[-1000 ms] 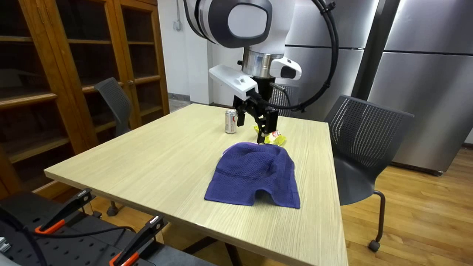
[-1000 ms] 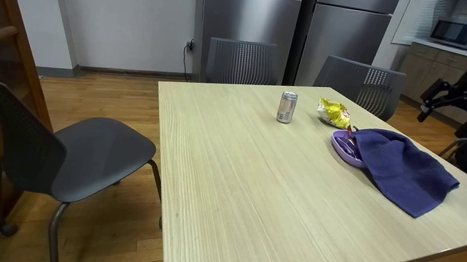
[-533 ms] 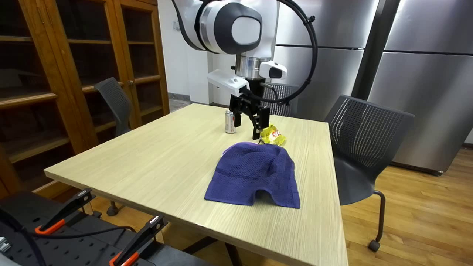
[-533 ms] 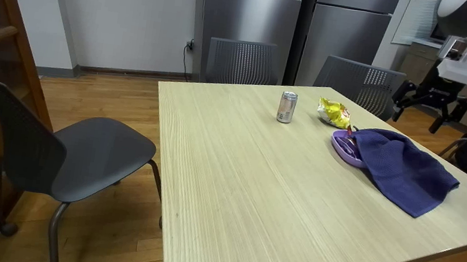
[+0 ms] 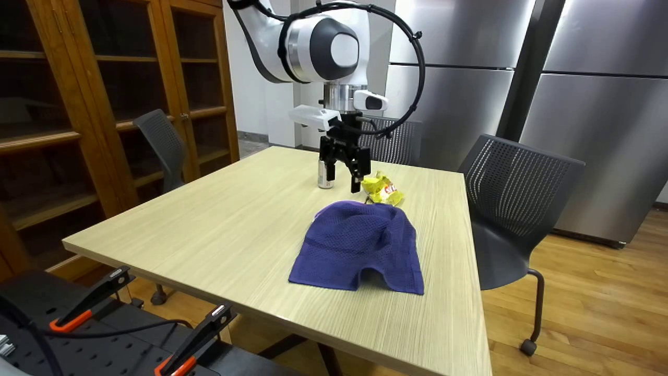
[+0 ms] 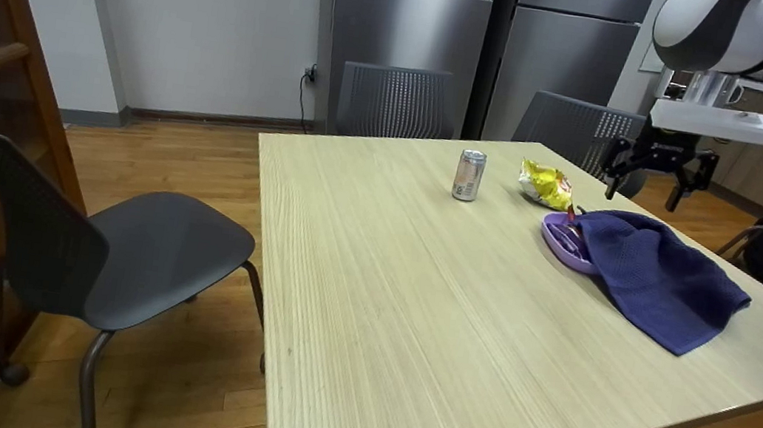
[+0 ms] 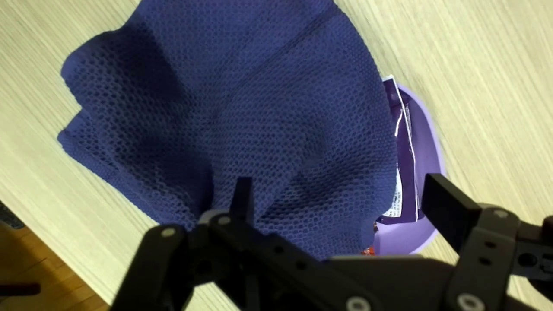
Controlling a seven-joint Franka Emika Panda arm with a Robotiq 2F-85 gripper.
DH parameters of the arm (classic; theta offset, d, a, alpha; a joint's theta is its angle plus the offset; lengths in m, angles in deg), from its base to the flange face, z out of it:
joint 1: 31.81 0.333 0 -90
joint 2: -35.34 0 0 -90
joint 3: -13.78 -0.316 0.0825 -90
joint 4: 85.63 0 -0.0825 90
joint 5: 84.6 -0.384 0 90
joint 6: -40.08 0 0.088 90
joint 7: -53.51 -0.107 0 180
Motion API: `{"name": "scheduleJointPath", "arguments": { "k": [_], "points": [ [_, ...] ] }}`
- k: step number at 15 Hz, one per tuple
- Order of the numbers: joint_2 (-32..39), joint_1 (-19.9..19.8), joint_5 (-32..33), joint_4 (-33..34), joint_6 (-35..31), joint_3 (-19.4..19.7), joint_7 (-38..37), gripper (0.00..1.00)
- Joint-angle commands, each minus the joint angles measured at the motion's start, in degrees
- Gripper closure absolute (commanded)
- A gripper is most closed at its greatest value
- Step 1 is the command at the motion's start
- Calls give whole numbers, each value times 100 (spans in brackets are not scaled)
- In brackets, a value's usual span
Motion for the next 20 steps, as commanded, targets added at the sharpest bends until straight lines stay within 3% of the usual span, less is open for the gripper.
{"name": "scheduleJointPath", "arguments": {
  "k": [1, 20],
  "points": [
    [340, 135, 200, 537, 465, 39, -319, 0],
    [1825, 212, 164, 2246, 1335, 22, -368, 0]
  ]
}}
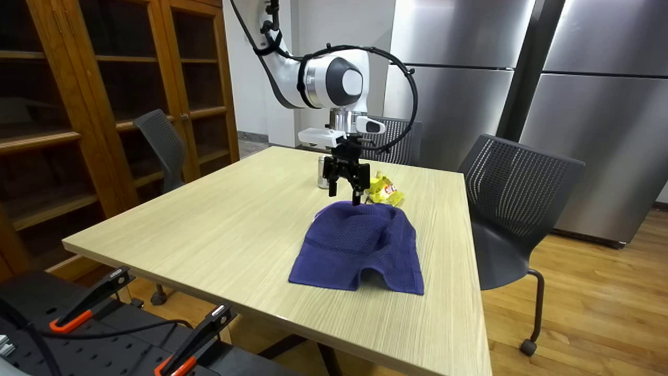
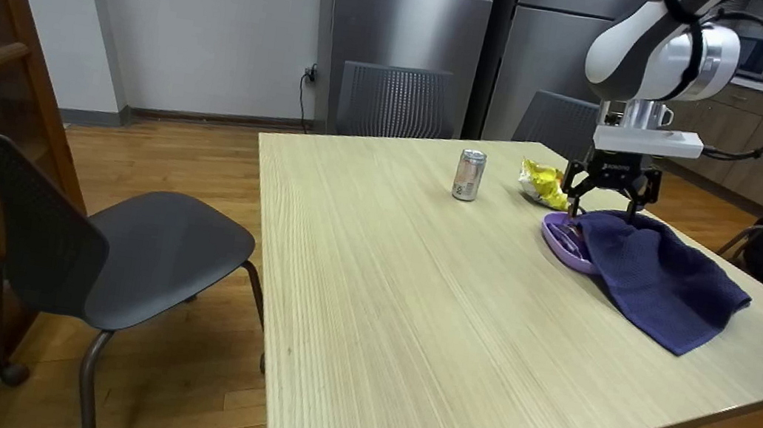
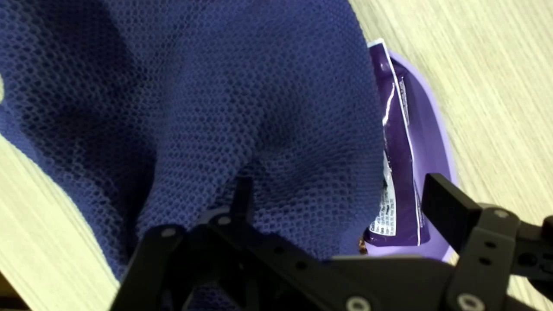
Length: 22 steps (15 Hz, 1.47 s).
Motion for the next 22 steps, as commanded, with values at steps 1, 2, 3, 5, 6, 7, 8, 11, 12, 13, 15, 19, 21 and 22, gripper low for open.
{"name": "scheduleJointPath", "arguments": {
  "k": [1, 2, 3, 5, 6, 7, 8, 11, 12, 13, 15, 19, 21, 22],
  "points": [
    [243, 45, 142, 419, 389, 35, -200, 0],
    [284, 49, 153, 461, 426, 45, -207, 0],
    [320, 53, 163, 500, 457, 54, -210, 0],
    [368, 48, 170, 554, 522, 71, -211, 0],
    [388, 53, 190, 578, 559, 93, -221, 0],
    [406, 53, 204, 602, 586, 107, -222, 0],
    [422, 53, 220, 619, 607, 123, -224, 0],
    [440, 70, 313, 637, 658, 158, -244, 0],
    [444, 72, 338, 645, 678, 155, -245, 0],
    [451, 71, 353, 658, 699, 150, -244, 0],
    [464, 75, 375, 683, 736, 143, -243, 0],
    [481, 74, 371, 719, 765, 132, -244, 26],
    [490, 79, 371, 730, 768, 131, -244, 42],
    [496, 80, 368, 737, 771, 128, -242, 49]
  ]
}}
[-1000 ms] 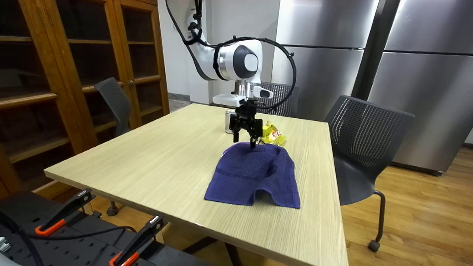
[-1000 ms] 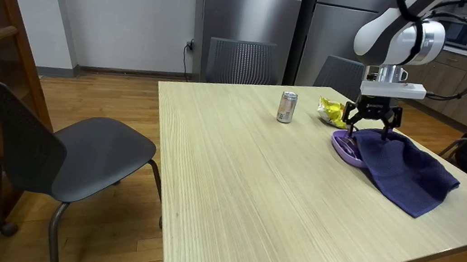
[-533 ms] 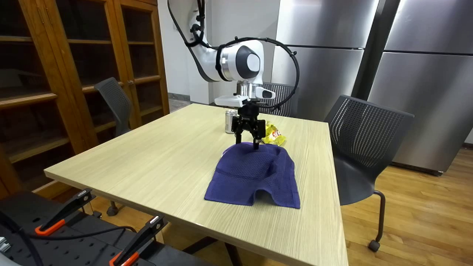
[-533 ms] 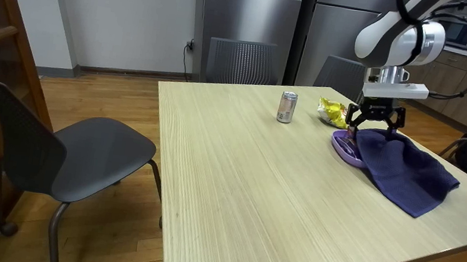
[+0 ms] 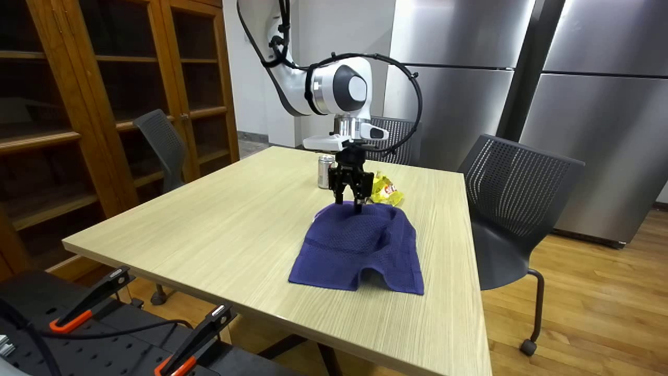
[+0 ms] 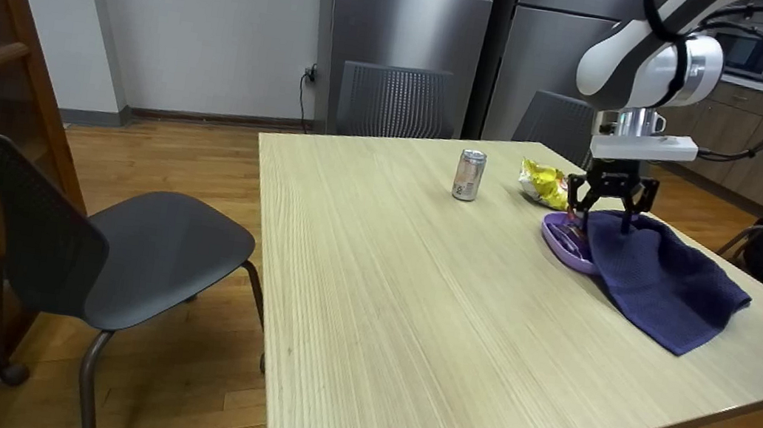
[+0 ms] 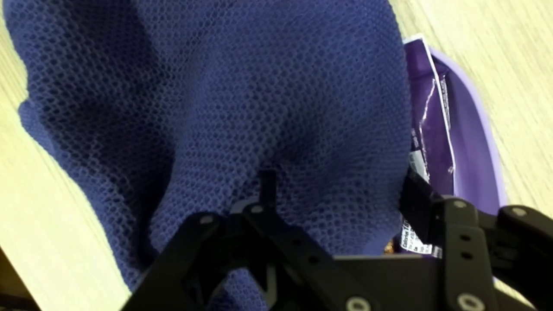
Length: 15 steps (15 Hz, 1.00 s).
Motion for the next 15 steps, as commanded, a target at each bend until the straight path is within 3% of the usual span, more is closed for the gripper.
{"name": "scheduleJointPath", "arguments": {
  "k": [1, 6, 15],
  "points": [
    [68, 63, 148, 202, 245, 28, -195, 58],
    [75, 87, 151, 225, 254, 17, -185, 97],
    [30, 159, 101, 310, 218, -81, -141, 99]
  ]
}}
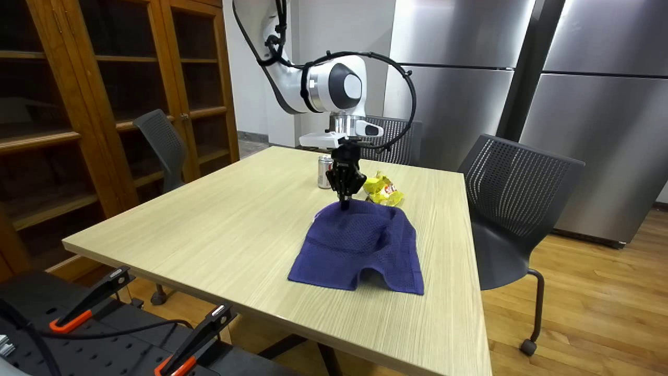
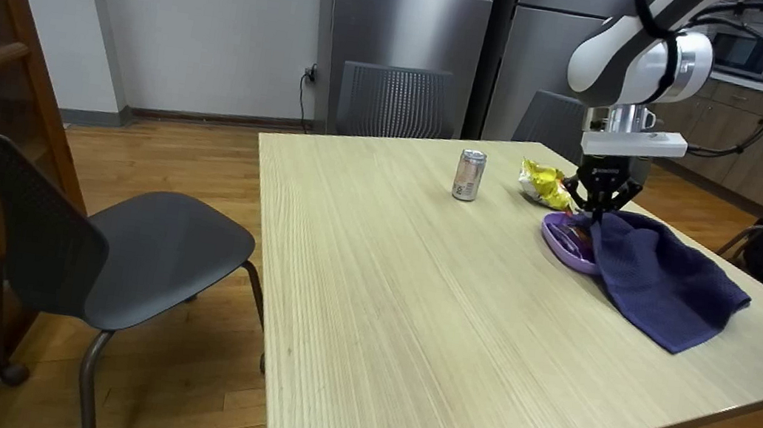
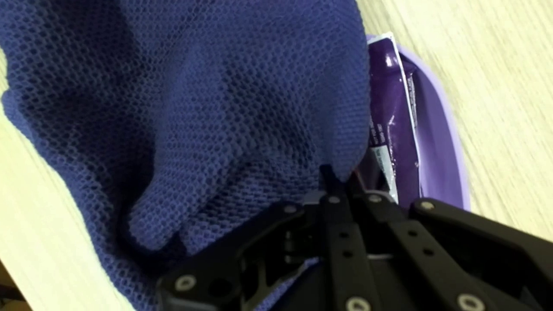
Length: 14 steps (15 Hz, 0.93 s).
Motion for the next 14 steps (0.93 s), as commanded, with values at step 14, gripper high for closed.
{"name": "scheduleJointPath", "arguments": {
  "k": [14],
  "points": [
    [-10, 211, 38, 593, 176, -309, -50, 99]
  ]
}}
